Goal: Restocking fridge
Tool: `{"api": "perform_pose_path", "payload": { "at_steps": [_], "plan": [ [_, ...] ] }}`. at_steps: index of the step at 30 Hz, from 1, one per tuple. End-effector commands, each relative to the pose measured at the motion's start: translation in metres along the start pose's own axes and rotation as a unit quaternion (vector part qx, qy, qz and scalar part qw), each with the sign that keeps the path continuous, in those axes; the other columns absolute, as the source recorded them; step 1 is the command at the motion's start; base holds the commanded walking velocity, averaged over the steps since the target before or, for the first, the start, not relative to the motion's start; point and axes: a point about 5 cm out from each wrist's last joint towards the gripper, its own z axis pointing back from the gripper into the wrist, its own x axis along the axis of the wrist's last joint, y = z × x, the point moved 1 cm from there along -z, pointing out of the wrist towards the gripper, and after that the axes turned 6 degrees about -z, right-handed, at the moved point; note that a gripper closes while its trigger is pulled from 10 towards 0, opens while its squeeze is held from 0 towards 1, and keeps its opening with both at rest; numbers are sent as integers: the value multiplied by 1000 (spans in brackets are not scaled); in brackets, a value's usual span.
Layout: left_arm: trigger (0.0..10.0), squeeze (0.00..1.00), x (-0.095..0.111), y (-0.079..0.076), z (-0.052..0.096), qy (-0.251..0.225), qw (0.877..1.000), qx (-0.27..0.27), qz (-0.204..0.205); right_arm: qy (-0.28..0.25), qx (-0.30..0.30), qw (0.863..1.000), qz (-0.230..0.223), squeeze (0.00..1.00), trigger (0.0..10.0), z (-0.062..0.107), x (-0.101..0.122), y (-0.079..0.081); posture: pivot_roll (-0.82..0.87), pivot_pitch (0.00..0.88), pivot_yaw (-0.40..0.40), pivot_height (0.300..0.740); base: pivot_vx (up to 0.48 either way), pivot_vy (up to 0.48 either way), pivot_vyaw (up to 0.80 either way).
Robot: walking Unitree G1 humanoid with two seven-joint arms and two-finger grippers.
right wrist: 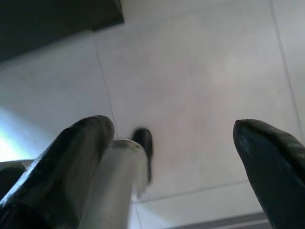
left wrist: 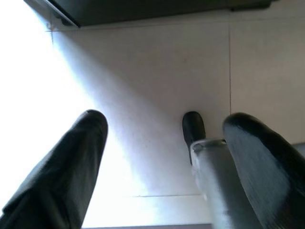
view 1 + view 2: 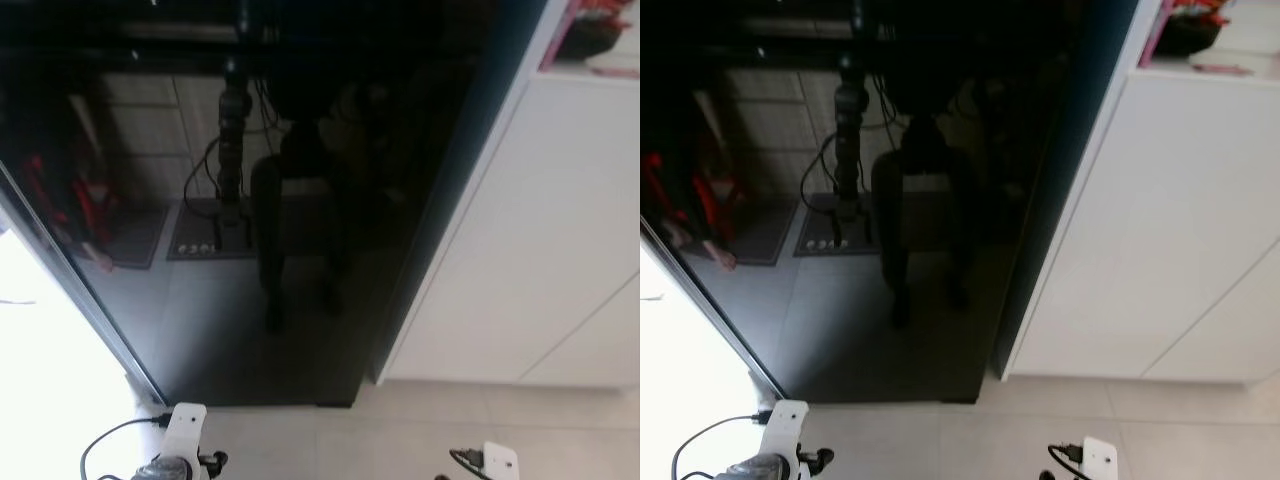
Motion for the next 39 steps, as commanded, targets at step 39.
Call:
{"api": "perform_pose_path", "payload": {
  "at_steps": [39],
  "plan": [
    [10000,0,-4,-3,0,8,1000,-10,-6,17,-8,998,57,0,10000,1,-2,-4,-2,0,-51,740,0,384,0]
  ]
}}
